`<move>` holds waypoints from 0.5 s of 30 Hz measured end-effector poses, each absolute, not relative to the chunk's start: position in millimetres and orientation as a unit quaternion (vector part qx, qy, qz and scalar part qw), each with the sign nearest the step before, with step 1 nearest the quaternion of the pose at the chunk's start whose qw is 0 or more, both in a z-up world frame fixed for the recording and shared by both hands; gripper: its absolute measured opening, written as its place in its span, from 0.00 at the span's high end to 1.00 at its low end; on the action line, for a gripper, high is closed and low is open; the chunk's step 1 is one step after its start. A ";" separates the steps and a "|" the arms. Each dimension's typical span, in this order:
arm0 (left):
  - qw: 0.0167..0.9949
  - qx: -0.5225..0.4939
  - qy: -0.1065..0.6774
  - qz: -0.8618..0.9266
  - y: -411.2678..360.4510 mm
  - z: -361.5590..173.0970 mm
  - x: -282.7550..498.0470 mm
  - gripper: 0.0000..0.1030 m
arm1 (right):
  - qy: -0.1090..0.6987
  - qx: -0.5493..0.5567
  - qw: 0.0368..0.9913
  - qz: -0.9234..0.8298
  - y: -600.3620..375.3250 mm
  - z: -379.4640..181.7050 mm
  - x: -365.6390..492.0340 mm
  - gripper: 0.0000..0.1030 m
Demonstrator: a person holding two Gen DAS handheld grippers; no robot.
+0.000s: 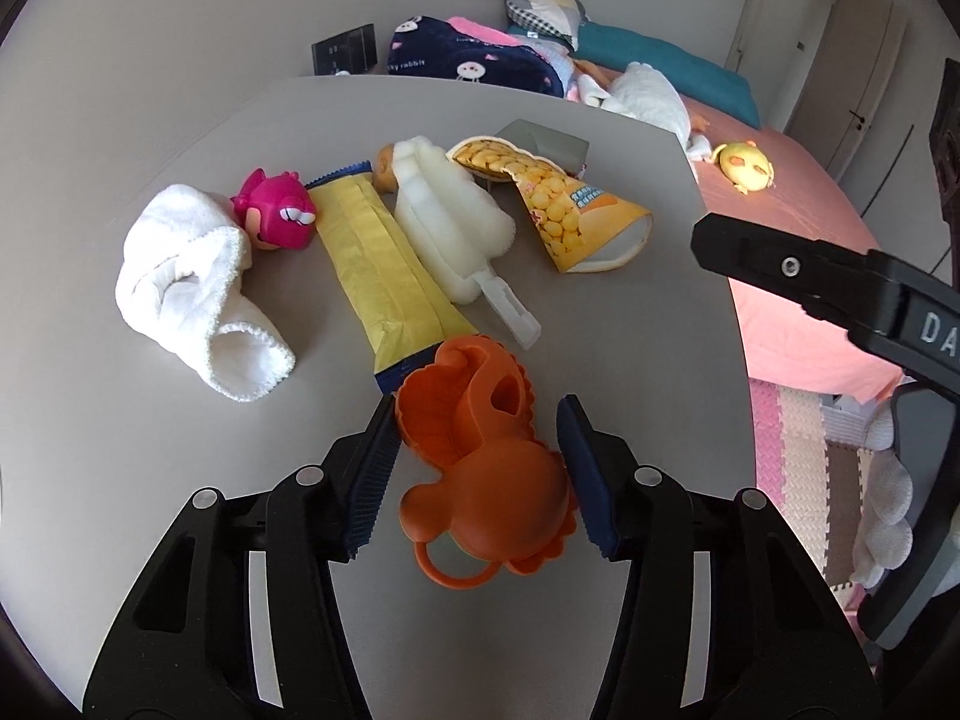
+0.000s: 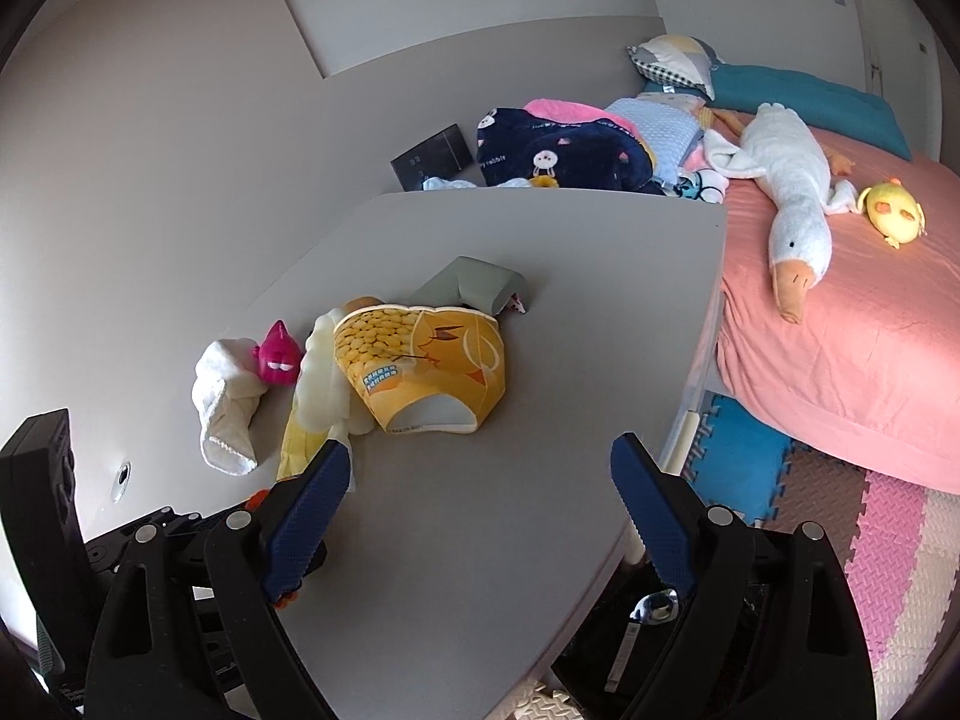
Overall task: Collect trash
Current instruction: 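Grasp and lift the yellow corn snack bag with the right tool while the left holds the mold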
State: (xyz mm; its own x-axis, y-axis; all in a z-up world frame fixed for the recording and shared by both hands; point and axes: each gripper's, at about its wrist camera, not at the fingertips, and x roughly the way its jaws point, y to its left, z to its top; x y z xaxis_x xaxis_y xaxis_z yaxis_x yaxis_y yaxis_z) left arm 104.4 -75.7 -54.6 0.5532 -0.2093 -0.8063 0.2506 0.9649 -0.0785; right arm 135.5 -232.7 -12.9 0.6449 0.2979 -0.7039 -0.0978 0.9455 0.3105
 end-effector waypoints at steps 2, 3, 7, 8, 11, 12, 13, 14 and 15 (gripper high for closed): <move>0.884 0.016 0.450 -0.126 -66.7 -48.4 106.2 0.49 | 0.411 0.125 0.896 0.115 -227.5 -14.9 142.6 0.14; 0.886 0.015 0.447 -0.121 -62.2 -45.9 106.9 0.49 | 0.414 0.127 0.894 0.118 -225.1 -16.4 146.4 0.14; 0.889 -0.001 0.445 -0.110 -44.0 -41.2 111.5 0.49 | 0.428 0.119 0.888 0.121 -213.6 -24.6 162.1 0.14; 0.889 -0.004 0.446 -0.108 -40.1 -41.1 112.9 0.49 | 0.430 0.118 0.887 0.119 -210.7 -27.0 167.2 0.14; 0.889 -0.007 0.446 -0.102 -31.2 -42.2 116.2 0.49 | 0.443 0.113 0.882 0.119 -201.9 -34.7 181.8 0.14; 0.889 -0.008 0.447 -0.100 -29.2 -42.8 117.0 0.49 | 0.448 0.109 0.880 0.116 -199.6 -37.3 187.2 0.14; 0.888 -0.009 0.448 -0.099 -27.0 -43.7 117.6 0.49 | 0.453 0.106 0.878 0.114 -196.8 -39.9 192.3 0.14; 0.888 -0.010 0.449 -0.098 -25.3 -44.3 118.8 0.49 | 0.458 0.103 0.876 0.114 -194.0 -42.4 196.9 0.14; 0.888 -0.010 0.450 -0.097 -23.7 -44.7 119.3 0.49 | 0.462 0.100 0.874 0.112 -191.7 -44.7 200.7 0.14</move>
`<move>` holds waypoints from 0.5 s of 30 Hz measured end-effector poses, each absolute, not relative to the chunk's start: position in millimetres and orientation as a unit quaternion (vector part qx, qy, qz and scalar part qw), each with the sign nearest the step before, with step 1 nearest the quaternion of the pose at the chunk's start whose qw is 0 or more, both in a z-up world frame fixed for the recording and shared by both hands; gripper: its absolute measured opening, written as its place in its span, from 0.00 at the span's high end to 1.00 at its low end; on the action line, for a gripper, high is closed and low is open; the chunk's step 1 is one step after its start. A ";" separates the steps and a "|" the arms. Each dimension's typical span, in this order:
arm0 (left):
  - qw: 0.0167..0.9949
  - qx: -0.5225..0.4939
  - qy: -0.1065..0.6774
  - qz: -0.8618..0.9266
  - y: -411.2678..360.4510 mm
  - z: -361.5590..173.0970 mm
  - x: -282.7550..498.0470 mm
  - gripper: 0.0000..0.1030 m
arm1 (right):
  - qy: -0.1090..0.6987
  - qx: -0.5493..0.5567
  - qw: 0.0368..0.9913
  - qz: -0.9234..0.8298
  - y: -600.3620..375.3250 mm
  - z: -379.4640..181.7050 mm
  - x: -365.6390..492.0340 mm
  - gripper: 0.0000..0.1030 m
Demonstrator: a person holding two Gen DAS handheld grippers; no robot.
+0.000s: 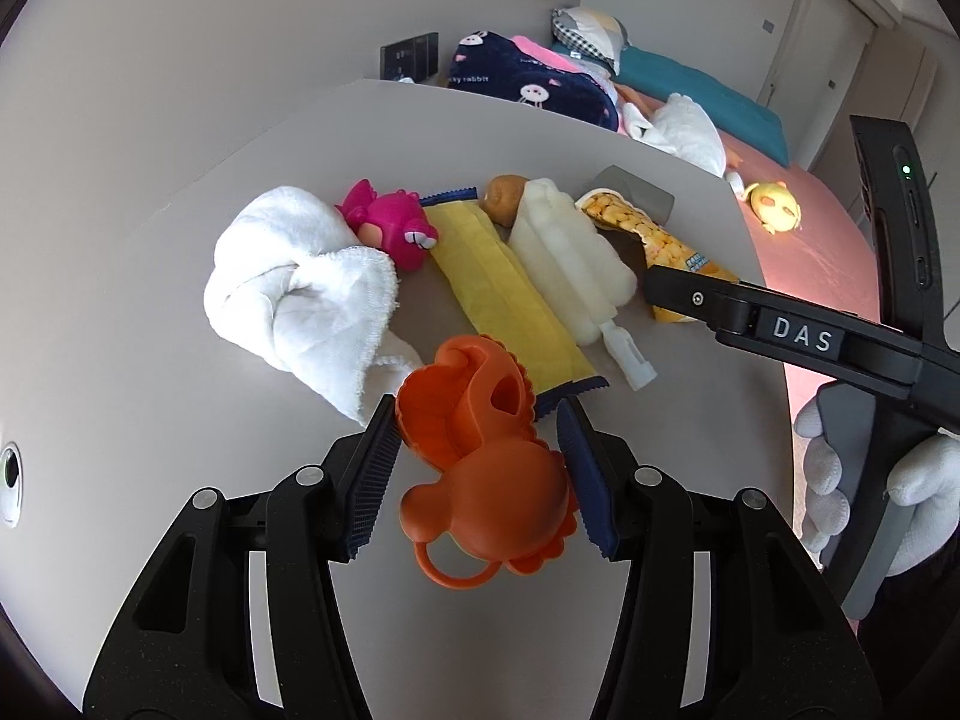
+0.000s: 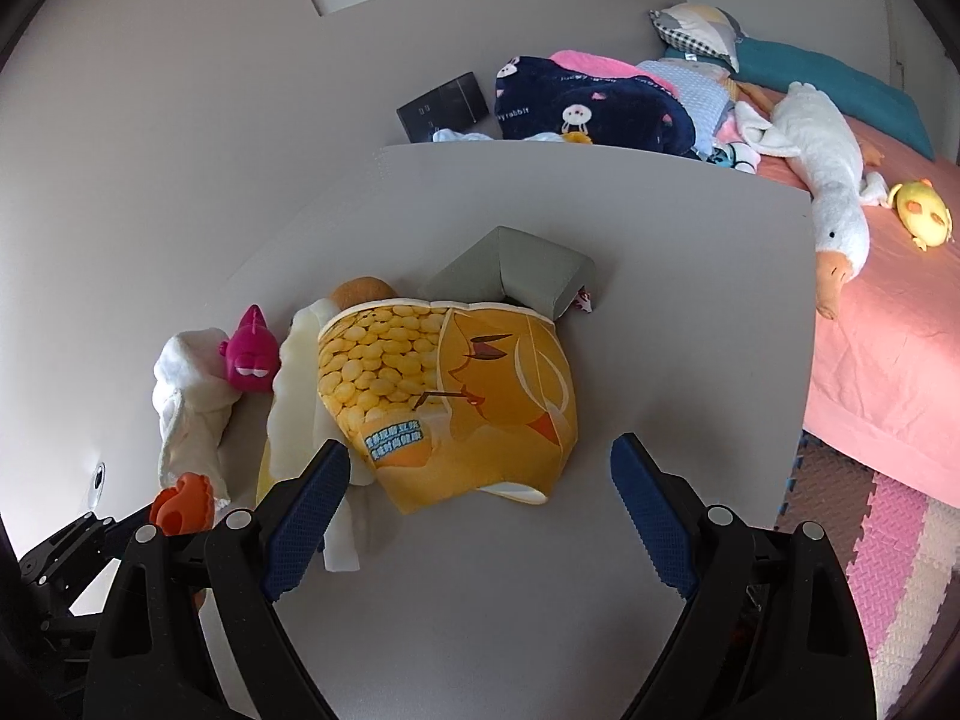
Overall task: Collect trash
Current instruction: 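Grasp and lift the yellow corn snack bag with the right tool while the left holds the mold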
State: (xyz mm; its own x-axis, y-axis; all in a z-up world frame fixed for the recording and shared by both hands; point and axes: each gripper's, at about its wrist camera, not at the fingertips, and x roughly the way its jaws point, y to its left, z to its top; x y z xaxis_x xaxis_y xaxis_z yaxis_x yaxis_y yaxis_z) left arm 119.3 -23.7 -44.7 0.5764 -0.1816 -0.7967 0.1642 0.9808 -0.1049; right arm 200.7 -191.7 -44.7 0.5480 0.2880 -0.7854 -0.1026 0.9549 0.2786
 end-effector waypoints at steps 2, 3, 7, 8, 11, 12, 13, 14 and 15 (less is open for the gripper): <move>0.887 -0.011 0.451 -0.096 -20.9 -45.8 120.0 0.49 | 0.467 0.098 0.872 0.108 -188.1 -48.8 207.6 0.14; 0.887 -0.011 0.452 -0.096 -19.8 -46.4 120.8 0.49 | 0.465 0.095 0.874 0.105 -187.0 -49.5 210.1 0.14; 0.886 -0.016 0.455 -0.094 -14.5 -48.1 122.2 0.49 | 0.462 0.081 0.878 0.097 -180.6 -51.1 219.2 0.13; 0.886 -0.016 0.455 -0.093 -14.1 -48.3 123.4 0.49 | 0.461 0.079 0.879 0.097 -179.5 -51.3 220.5 0.13; 0.886 -0.017 0.454 -0.093 -13.5 -48.5 124.3 0.49 | 0.457 0.066 0.882 0.094 -177.0 -51.8 220.9 0.15; 0.886 -0.017 0.454 -0.093 -13.7 -48.4 124.4 0.49 | 0.457 0.063 0.882 0.094 -176.4 -51.6 219.9 0.16; 0.886 -0.017 0.454 -0.093 -14.2 -48.3 124.3 0.49 | 0.456 0.063 0.883 0.095 -176.2 -51.4 219.5 0.17; 0.886 -0.016 0.454 -0.093 -14.9 -48.1 124.1 0.49 | 0.455 0.062 0.883 0.095 -176.6 -50.7 217.8 0.17; 0.886 -0.016 0.454 -0.093 -15.5 -47.8 123.9 0.49 | 0.453 0.063 0.884 0.093 -177.4 -49.7 216.2 0.17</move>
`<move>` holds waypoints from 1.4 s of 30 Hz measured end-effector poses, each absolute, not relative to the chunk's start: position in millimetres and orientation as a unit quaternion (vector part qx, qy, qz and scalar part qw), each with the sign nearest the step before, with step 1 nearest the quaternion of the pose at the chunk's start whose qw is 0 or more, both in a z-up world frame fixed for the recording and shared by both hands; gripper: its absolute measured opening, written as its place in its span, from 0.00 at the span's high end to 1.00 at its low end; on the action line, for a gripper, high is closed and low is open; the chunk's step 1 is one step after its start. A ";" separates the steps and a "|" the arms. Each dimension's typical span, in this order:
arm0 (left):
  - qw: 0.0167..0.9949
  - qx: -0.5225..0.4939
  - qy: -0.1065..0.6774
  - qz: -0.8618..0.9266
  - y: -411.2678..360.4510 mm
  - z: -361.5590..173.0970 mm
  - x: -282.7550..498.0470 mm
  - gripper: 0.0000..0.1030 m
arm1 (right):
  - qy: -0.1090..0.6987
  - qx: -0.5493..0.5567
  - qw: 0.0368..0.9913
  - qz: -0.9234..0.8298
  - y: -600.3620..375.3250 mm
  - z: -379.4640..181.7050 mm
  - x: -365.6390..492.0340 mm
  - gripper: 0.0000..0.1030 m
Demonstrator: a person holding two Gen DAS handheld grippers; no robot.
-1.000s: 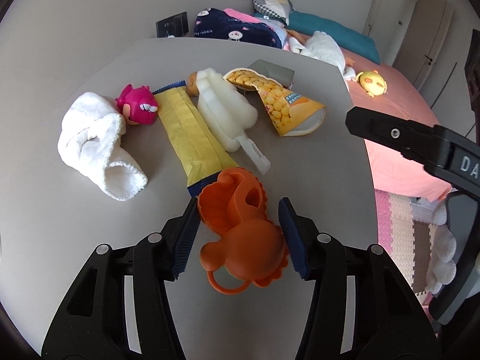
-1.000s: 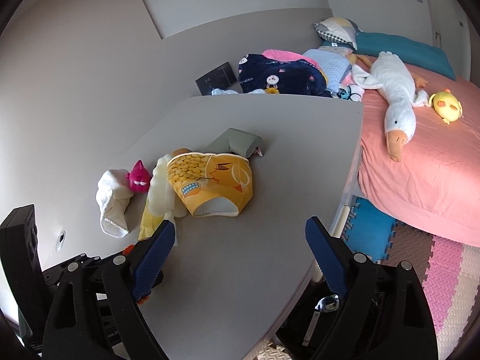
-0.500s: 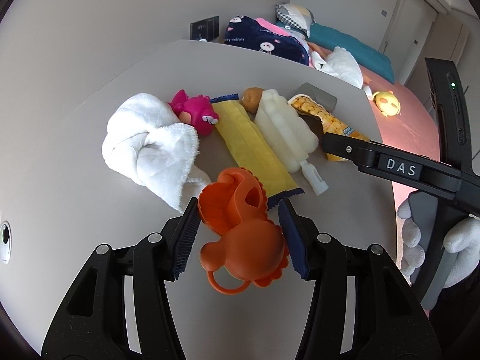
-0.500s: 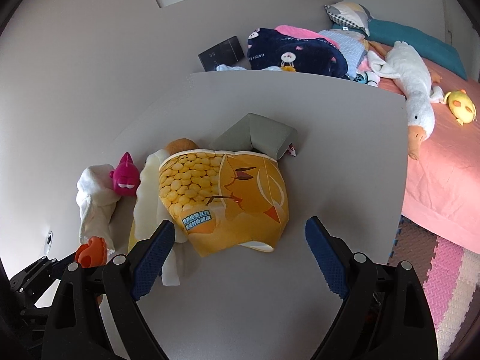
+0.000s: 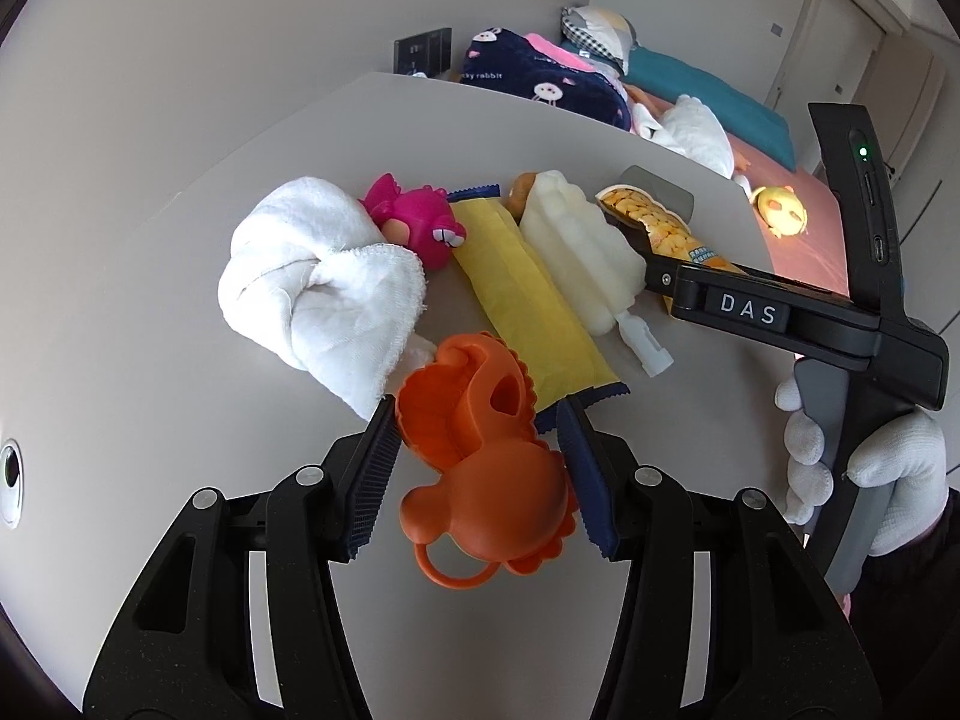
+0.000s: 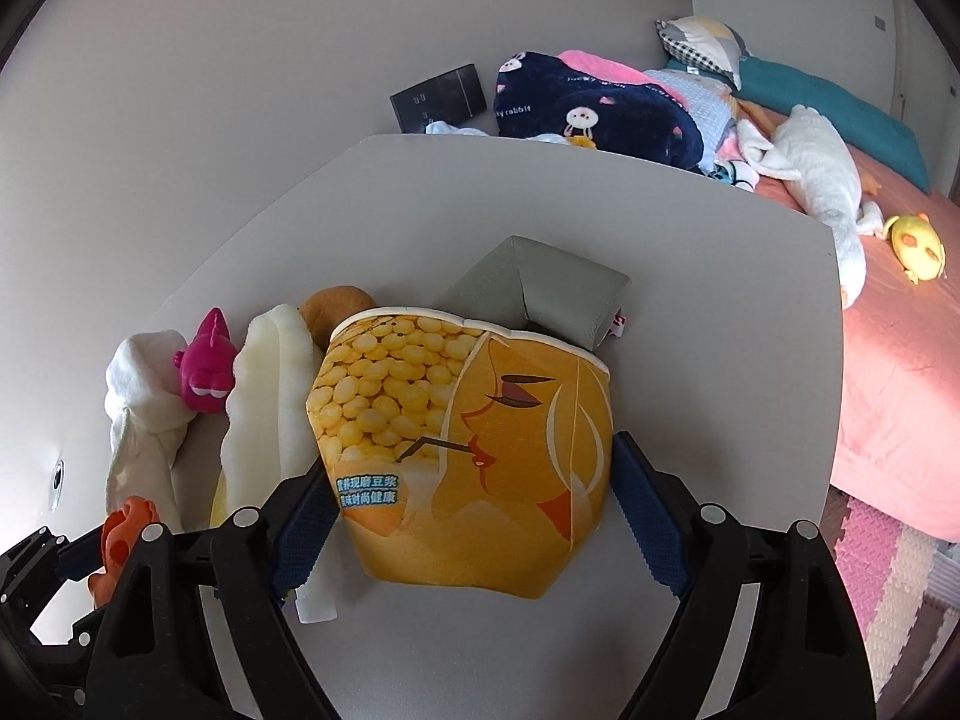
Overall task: Collect trash
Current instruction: 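Grasp and lift the yellow corn snack bag with the right tool while the left holds the mold, then carry the orange mold and corn bag over the black bin and open both tools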
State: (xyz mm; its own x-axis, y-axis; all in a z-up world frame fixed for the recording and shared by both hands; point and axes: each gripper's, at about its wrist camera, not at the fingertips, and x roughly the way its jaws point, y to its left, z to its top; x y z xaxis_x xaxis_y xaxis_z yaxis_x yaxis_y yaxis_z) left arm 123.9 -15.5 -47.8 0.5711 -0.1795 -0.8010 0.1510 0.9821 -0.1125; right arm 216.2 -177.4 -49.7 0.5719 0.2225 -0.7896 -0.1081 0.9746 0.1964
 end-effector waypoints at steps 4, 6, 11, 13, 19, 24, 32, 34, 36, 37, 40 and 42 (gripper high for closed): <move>0.888 -0.014 0.449 -0.095 -17.1 -44.4 121.7 0.49 | 0.449 0.074 0.885 0.097 -182.5 -43.6 208.5 0.17; 0.890 -0.013 0.445 -0.097 -18.2 -41.7 120.1 0.49 | 0.447 0.077 0.886 0.100 -185.0 -39.2 202.0 0.17; 0.897 -0.013 0.432 -0.093 -21.3 -36.2 115.8 0.49 | 0.440 0.079 0.888 0.105 -190.3 -27.8 186.5 0.17; 0.898 -0.010 0.431 -0.093 -24.1 -35.2 113.0 0.49 | 0.438 0.085 0.889 0.107 -194.1 -23.1 180.1 0.17; 0.897 -0.015 0.430 -0.099 -35.8 -32.1 105.9 0.49 | 0.428 0.089 0.892 0.113 -206.8 -7.4 161.9 0.17; 0.898 -0.010 0.425 -0.110 -51.3 -24.1 96.2 0.49 | 0.417 0.094 0.897 0.110 -221.3 3.2 145.8 0.17; 0.902 0.000 0.411 -0.130 -78.4 -10.2 79.8 0.49 | 0.406 0.099 0.903 0.100 -244.1 15.5 119.3 0.17; 0.902 0.002 0.409 -0.134 -83.9 -8.6 77.2 0.49 | 0.403 0.099 0.904 0.097 -249.2 18.5 113.0 0.17; 0.903 0.004 0.408 -0.138 -90.2 -6.3 72.9 0.49 | 0.400 0.103 0.906 0.094 -254.9 21.1 106.5 0.17; 0.903 0.005 0.406 -0.141 -92.9 -5.4 70.8 0.49 | 0.399 0.104 0.906 0.093 -257.5 22.2 103.7 0.17; 0.903 0.008 0.403 -0.148 -99.9 -3.4 65.5 0.49 | 0.394 0.107 0.909 0.087 -266.4 25.2 94.8 0.17; 0.903 0.010 0.402 -0.153 -105.9 -2.3 62.5 0.49 | 0.392 0.108 0.910 0.084 -272.1 27.4 88.4 0.17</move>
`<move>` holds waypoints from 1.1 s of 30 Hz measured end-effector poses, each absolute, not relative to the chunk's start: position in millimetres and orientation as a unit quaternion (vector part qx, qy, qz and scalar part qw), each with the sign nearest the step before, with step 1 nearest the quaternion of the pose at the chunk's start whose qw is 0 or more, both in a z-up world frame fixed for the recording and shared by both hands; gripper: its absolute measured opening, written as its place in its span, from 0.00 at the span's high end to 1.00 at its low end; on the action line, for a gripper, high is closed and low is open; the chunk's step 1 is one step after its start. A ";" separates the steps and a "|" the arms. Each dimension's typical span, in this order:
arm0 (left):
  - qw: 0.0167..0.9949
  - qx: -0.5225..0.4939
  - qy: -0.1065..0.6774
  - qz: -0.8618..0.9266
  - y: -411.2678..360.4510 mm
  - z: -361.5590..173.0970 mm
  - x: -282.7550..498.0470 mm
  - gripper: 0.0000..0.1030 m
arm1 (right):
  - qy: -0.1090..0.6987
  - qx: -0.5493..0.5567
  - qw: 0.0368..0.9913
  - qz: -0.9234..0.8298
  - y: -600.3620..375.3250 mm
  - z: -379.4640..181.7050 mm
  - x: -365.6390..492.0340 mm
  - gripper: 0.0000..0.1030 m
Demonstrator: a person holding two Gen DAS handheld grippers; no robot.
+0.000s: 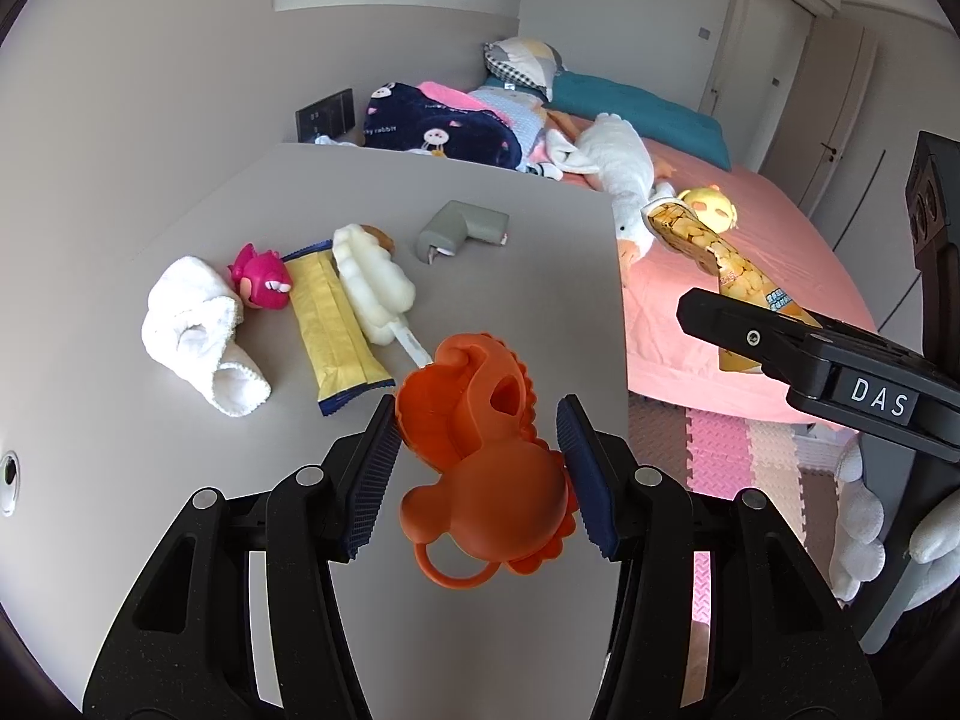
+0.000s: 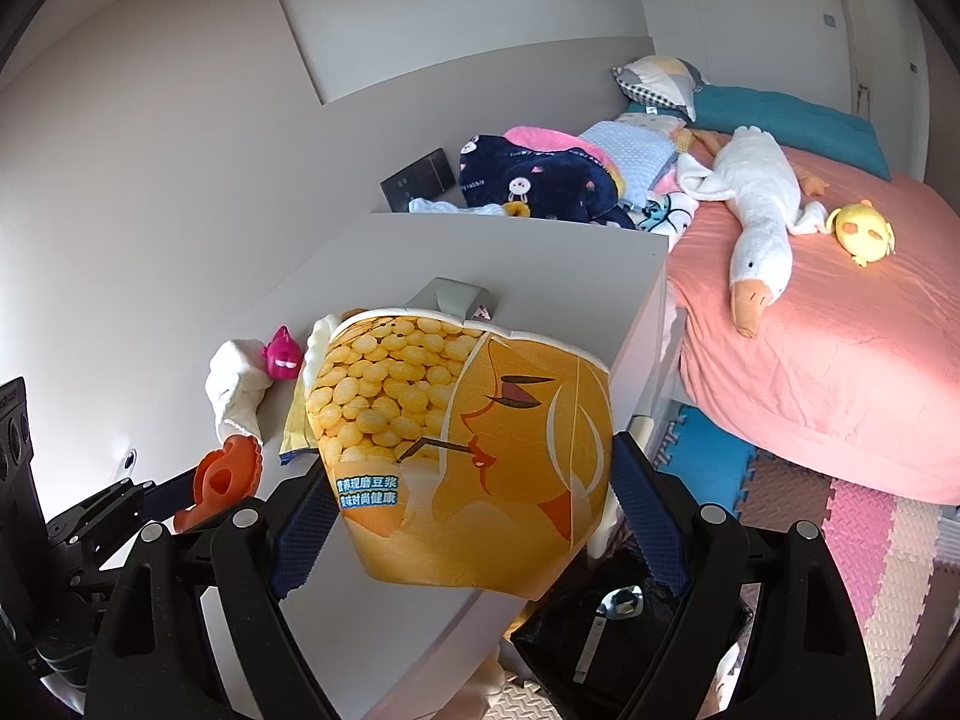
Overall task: Collect trash
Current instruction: 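Carry the orange mold and corn bag over the black bin and open both tools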
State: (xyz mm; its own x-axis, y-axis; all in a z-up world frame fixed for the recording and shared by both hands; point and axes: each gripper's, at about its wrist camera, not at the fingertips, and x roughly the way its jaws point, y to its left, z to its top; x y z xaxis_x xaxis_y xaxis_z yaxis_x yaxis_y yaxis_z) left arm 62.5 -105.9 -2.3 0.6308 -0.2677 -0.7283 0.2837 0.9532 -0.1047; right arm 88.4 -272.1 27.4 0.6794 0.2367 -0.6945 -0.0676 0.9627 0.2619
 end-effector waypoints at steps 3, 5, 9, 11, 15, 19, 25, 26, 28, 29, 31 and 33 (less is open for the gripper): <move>0.902 0.012 0.400 -0.161 -114.9 -1.7 58.0 0.49 | 0.388 0.109 0.912 0.078 -281.2 30.2 78.8 0.17; 0.902 0.013 0.400 -0.165 -120.8 -1.4 55.6 0.49 | 0.387 0.110 0.913 0.075 -285.9 31.4 74.6 0.17; 0.900 0.020 0.398 -0.174 -132.6 -0.8 50.5 0.49 | 0.382 0.113 0.914 0.068 -297.2 33.4 64.7 0.17; 0.900 0.024 0.397 -0.179 -138.5 0.0 48.1 0.49 | 0.380 0.116 0.915 0.065 -303.4 34.5 60.2 0.17; 0.898 0.028 0.396 -0.188 -150.1 0.8 43.8 0.49 | 0.376 0.120 0.917 0.057 -316.9 36.7 50.0 0.17; 0.895 0.033 0.397 -0.199 -164.8 0.4 39.6 0.49 | 0.375 0.123 0.918 0.045 -331.9 37.1 40.0 0.17; 0.889 0.046 0.399 -0.220 -193.0 0.1 34.4 0.49 | 0.373 0.130 0.918 0.026 -357.4 36.3 24.6 0.17; 0.888 0.049 0.399 -0.224 -197.5 -0.3 33.0 0.49 | 0.373 0.132 0.918 0.022 -362.2 36.0 22.1 0.17; 0.885 0.056 0.400 -0.232 -206.8 -1.1 31.0 0.49 | 0.372 0.136 0.918 0.015 -371.6 35.6 18.0 0.17; 0.884 0.059 0.400 -0.235 -211.4 -1.4 29.3 0.49 | 0.372 0.137 0.918 0.011 -375.6 35.3 16.0 0.17; 0.881 0.064 0.402 -0.242 -219.0 -2.4 27.4 0.49 | 0.372 0.140 0.917 0.003 -383.4 34.7 12.3 0.17; 0.878 0.067 0.404 -0.248 -226.1 -3.8 25.7 0.49 | 0.372 0.143 0.917 -0.002 -390.4 34.0 8.4 0.17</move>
State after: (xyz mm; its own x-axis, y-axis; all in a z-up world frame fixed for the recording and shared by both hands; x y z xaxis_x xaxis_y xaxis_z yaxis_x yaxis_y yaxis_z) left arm 25.7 -226.1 -3.8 0.5508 -0.3810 -0.7426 0.4900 0.8679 -0.0819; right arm 8.4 -390.4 34.0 0.7234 0.1023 -0.6828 0.1102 0.9592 0.2604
